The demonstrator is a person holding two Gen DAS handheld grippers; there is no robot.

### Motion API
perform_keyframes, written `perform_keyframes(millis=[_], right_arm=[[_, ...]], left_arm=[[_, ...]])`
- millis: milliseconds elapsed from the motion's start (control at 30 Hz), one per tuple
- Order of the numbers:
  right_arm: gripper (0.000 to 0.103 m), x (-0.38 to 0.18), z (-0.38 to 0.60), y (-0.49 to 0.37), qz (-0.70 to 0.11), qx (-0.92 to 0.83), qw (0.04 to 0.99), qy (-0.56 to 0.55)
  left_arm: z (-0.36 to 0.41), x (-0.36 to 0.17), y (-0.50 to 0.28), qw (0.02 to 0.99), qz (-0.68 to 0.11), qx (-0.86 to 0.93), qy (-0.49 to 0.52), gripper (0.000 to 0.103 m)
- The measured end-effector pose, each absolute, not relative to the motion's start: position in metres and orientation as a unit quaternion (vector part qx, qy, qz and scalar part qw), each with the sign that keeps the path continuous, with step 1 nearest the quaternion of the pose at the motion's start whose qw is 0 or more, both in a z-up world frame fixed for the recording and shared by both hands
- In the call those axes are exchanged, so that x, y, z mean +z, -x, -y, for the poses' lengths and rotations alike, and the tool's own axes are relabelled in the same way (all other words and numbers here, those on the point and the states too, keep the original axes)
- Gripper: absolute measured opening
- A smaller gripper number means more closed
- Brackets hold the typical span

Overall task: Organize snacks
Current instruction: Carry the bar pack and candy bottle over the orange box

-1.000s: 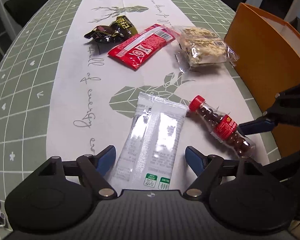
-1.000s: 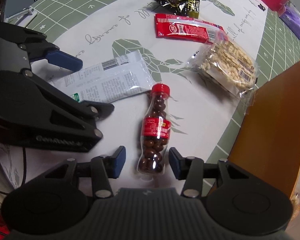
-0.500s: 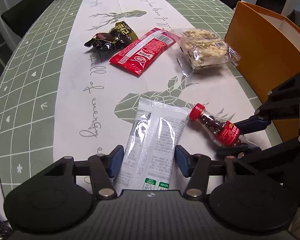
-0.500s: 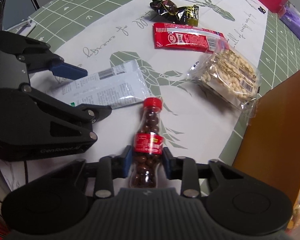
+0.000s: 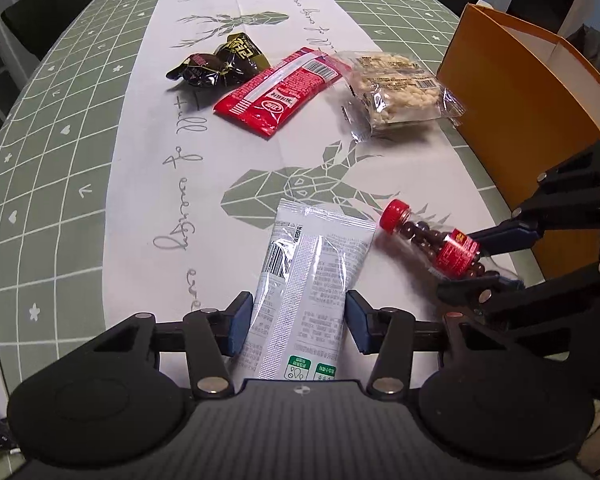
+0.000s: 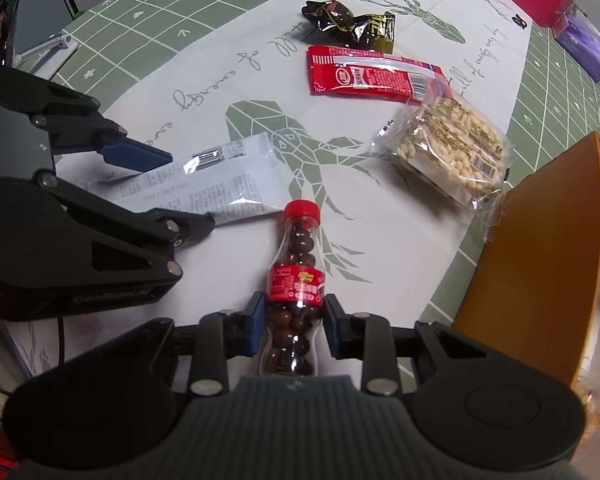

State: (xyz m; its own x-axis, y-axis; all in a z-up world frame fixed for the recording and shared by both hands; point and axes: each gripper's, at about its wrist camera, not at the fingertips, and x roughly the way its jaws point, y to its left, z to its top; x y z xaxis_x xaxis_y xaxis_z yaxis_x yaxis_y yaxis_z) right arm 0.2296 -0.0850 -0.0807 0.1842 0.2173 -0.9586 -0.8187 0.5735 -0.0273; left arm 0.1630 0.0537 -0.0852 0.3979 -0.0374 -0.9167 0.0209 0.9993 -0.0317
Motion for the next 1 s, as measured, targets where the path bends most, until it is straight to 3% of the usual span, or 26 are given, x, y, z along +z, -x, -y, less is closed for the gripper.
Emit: perform_keyframes(millis=[567,800,1000], right_arm=[[0.029,-0.002,0.120,-0.223,-0.519,0.389,0.713,0.266],[0.029,0.049,0.153,-0.227,-0.477,0.374,0.743,0.282],[0.029,0.055,0.196,-0.239,-0.476,0.333,0.758,0.296]], left_arm=[[-0.027,-0.002,-0.158,0.815,-0.571,-0.097,-0.033,0.057],[0.004,0.045,-0.167,0.834,-0.534,-0.118,-0.077,0.057],[0.044,0.071,-0.175,0.843,-0.501,-0.160,-0.110,0.056]])
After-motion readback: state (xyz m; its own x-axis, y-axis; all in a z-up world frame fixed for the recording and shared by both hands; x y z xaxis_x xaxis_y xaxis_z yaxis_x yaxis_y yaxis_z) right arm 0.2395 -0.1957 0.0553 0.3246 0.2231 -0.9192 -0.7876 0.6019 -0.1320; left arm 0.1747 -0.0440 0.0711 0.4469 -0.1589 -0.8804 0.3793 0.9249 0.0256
